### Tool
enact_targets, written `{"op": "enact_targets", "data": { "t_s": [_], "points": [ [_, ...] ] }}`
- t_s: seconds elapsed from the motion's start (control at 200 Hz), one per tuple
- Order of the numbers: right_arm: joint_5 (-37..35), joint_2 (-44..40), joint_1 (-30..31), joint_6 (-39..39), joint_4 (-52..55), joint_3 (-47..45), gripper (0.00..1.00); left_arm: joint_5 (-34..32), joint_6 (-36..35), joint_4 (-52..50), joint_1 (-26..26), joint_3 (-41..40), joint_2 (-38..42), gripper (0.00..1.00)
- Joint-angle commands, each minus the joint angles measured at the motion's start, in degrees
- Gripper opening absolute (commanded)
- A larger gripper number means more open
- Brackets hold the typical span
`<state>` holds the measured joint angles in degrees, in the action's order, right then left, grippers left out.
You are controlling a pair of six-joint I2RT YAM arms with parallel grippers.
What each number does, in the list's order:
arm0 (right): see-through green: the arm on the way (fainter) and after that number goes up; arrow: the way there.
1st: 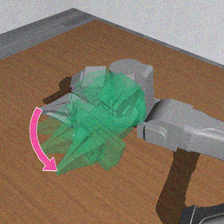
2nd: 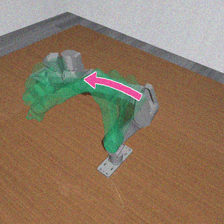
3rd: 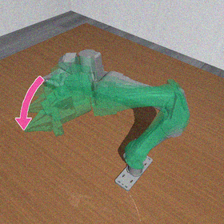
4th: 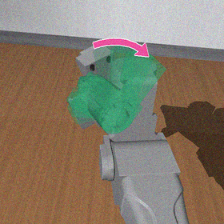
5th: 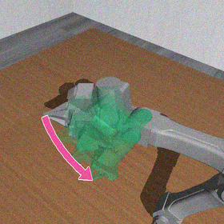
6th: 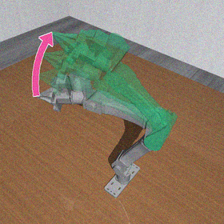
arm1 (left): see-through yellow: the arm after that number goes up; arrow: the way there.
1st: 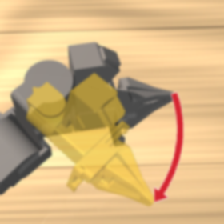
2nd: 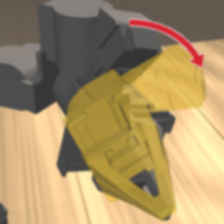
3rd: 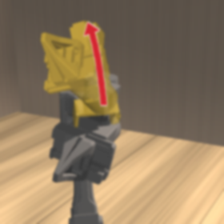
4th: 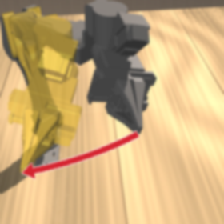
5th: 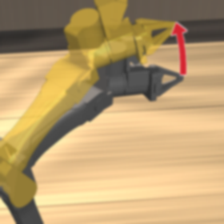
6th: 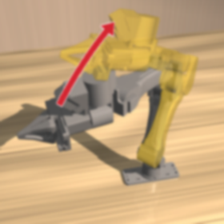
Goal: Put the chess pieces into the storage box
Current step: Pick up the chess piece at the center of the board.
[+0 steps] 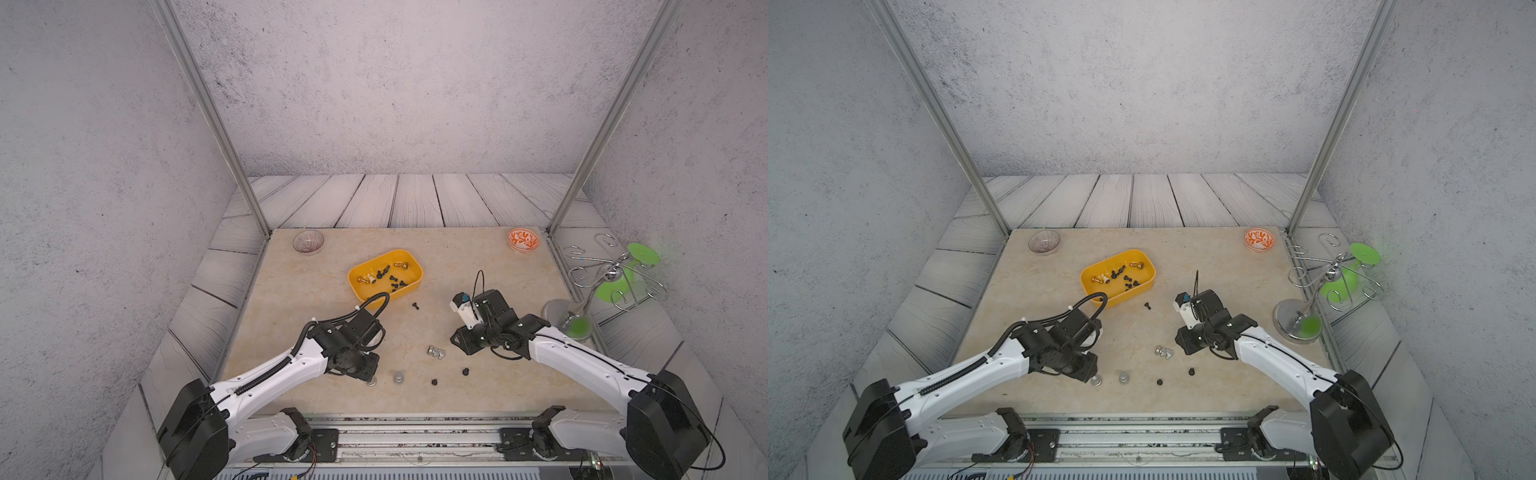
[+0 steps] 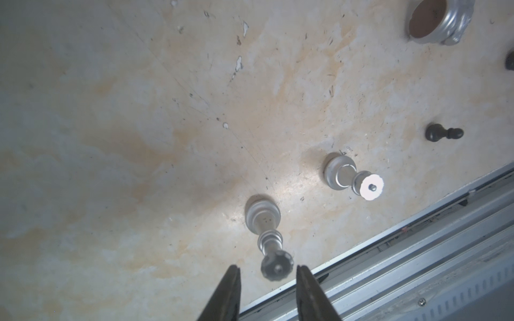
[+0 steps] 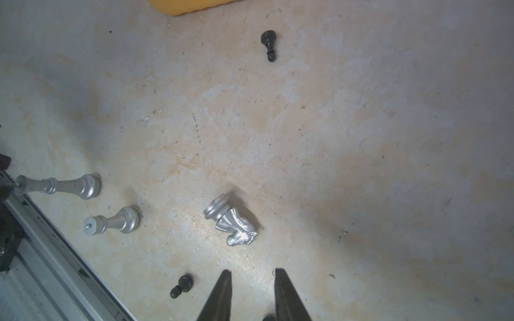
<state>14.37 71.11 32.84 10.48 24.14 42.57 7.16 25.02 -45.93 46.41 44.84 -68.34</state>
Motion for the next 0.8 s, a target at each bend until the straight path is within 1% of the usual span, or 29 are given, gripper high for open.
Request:
{"op": "enact_targets", "data": {
  "t_s": [0.0,0.375,0.641,0.796],
  "points": [
    [0.39,0.96,0.38,0.42,-0.01,0.06,0.29,0.92,0.95,0.70,0.80,-0.54,-1.32,0.37],
    [0.04,1.11,0.38,0.68,0.06,-0.29,0.29,1.19,1.26,2.26,2.45,-0.98,-3.71,0.37],
    [-0.13,1.31,0.48,0.86,-0.04,-0.47,0.29,-0.10,1.35,1.73,3.38,-1.00,-4.17,0.29],
    [-0.22,1.63,0.54,0.94,0.01,-0.29,0.29,-0.13,1.69,2.14,3.51,-1.33,-4.18,0.22]
  ]
}}
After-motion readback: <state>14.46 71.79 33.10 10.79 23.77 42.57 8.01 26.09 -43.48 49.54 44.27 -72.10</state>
